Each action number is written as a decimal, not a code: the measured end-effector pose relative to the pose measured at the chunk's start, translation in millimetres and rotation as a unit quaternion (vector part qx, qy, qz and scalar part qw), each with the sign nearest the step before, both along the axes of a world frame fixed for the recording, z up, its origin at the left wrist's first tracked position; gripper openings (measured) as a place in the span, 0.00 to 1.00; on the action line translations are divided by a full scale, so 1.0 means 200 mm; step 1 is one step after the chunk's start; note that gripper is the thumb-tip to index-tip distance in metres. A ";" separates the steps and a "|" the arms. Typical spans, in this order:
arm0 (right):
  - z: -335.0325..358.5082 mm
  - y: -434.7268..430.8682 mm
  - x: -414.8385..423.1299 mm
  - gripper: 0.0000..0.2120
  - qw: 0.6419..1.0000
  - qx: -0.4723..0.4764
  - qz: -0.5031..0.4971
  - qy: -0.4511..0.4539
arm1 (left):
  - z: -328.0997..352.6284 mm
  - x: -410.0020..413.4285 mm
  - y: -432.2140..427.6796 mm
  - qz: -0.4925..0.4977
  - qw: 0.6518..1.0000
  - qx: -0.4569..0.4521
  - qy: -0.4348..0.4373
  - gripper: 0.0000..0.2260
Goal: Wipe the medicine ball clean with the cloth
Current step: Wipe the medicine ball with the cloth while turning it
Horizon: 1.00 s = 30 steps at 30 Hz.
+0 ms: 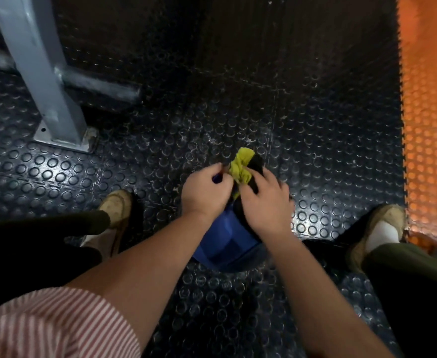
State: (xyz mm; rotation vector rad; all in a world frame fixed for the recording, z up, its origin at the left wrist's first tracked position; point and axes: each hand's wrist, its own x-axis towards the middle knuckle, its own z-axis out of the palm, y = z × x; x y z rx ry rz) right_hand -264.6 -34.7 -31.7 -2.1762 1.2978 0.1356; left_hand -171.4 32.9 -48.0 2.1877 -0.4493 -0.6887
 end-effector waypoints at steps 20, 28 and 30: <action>0.06 0.12 0.05 0.20 0.976 0.073 0.199 0.050 | -0.06 -0.15 0.11 0.269 0.954 -0.088 0.103 0.11; -0.11 -0.17 -0.17 0.15 0.945 0.277 -0.170 -0.026 | -0.10 -0.12 0.12 0.237 0.964 -0.079 0.089 0.10; -0.15 -0.21 -0.21 0.18 0.893 0.360 -0.267 -0.031 | -0.10 -0.13 0.13 0.231 0.966 -0.078 0.090 0.10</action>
